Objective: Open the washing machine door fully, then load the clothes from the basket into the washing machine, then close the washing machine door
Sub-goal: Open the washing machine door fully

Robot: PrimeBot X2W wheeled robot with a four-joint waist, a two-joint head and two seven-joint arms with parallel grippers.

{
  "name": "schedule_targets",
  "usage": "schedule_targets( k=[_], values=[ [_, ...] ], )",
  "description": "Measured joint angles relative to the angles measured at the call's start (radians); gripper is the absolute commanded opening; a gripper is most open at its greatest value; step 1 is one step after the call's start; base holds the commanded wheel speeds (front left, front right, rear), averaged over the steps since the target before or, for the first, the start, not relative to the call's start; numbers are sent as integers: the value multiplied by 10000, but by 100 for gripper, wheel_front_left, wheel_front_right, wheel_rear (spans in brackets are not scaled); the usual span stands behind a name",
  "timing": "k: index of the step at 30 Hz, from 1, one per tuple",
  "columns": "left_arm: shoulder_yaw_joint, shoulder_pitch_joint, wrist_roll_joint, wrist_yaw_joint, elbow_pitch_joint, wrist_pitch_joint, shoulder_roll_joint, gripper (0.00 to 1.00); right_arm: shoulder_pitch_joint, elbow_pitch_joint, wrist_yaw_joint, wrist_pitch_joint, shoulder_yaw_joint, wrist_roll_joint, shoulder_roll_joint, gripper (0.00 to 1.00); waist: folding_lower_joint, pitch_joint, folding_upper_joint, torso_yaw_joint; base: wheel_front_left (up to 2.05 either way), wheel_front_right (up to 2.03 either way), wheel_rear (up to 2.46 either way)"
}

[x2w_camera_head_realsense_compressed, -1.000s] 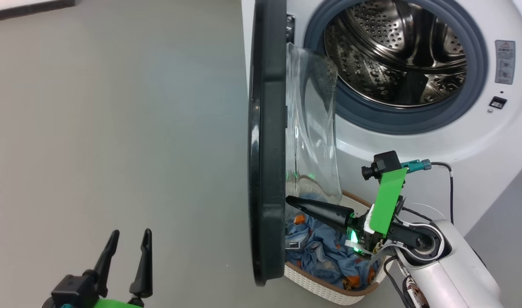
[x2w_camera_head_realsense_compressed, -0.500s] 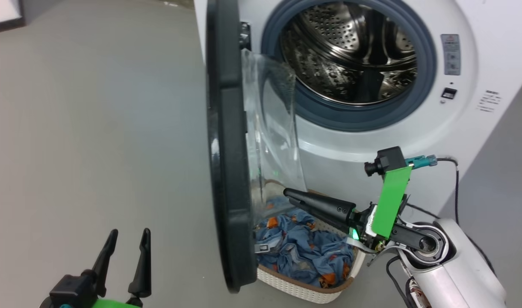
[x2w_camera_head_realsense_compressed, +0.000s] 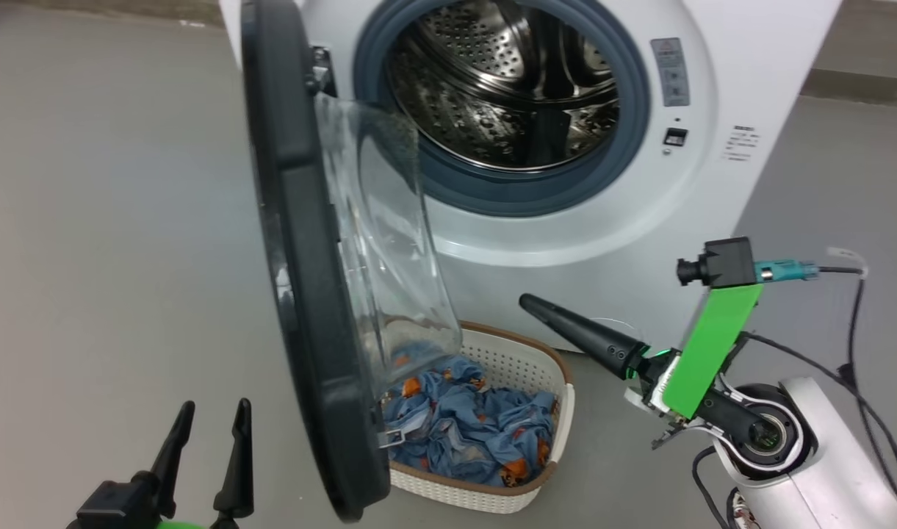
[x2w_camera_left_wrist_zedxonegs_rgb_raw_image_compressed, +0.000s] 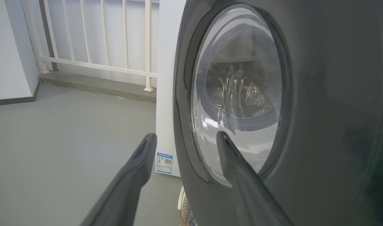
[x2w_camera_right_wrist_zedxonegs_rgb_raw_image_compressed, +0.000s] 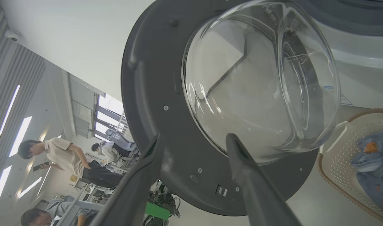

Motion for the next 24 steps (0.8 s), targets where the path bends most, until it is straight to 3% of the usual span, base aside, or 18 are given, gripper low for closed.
schedule_targets(
  k=[5,13,20,24],
  values=[
    [58,12,-8,35,-90,0,-2,100,185,-407,0,-1442,82,-1070,-431,100,0,47,0,-428,0,0,0],
    [90,19,-8,35,-130,0,-13,100,407,-815,0,-5214,865,-3590,-1551,100,0,95,0,-592,0,0,0],
    [94,213,-8,38,-157,2,-25,100,1168,-268,0,-7944,1419,-4567,-2128,100,0,0,0,-462,0,0,0],
    [100,219,-8,40,-157,2,-25,100,1524,127,0,-8705,1467,-5415,-2249,100,0,-91,0,-415,0,0,0]
  ],
)
